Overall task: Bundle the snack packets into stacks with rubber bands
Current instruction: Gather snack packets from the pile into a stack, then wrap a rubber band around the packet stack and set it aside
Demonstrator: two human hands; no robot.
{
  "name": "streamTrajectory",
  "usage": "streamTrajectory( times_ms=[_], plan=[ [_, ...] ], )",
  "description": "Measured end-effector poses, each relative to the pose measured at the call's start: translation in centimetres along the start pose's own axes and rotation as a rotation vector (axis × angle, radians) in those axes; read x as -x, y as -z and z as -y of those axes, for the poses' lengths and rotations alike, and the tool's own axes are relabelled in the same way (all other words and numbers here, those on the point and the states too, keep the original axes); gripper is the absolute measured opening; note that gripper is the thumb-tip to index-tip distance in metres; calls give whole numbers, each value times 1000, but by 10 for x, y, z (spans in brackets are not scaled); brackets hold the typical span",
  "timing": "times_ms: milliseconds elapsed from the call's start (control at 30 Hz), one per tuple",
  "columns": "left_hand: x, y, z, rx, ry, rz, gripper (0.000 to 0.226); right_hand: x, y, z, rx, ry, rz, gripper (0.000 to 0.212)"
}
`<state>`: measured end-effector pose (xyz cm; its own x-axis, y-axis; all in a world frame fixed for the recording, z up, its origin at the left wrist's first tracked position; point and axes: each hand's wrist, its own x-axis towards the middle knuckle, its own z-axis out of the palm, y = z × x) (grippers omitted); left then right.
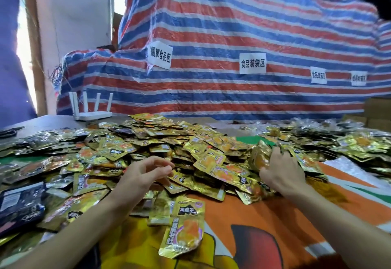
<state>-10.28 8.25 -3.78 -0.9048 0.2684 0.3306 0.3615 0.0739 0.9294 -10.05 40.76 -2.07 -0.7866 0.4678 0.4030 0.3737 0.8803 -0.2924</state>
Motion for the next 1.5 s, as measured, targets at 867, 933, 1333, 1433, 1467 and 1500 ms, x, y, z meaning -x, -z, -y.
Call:
streamTrajectory(
  times_ms=[867, 933, 1333, 1433, 1467, 1500],
  plan=[
    [-31, 71, 34, -1123, 252, -373, 82, 37, -65, 175, -183, 413, 425, 85],
    [-34, 72, 34, -1172, 237, -379, 73, 31, -54, 169, -258, 393, 356, 91],
    [-31, 62, 34, -1270, 96, -359, 44, 29, -19, 126, -53, 221, 444, 45],
    [-28, 60, 30, -1288, 15, -388, 36, 33, -19, 127, -107, 224, 412, 31],
    [-28, 60, 28, -1259, -12, -417, 35, 33, -19, 128, -147, 225, 376, 25],
    [-27, 60, 26, -1223, -39, -451, 35, 33, -19, 129, -193, 228, 327, 19]
  ],
)
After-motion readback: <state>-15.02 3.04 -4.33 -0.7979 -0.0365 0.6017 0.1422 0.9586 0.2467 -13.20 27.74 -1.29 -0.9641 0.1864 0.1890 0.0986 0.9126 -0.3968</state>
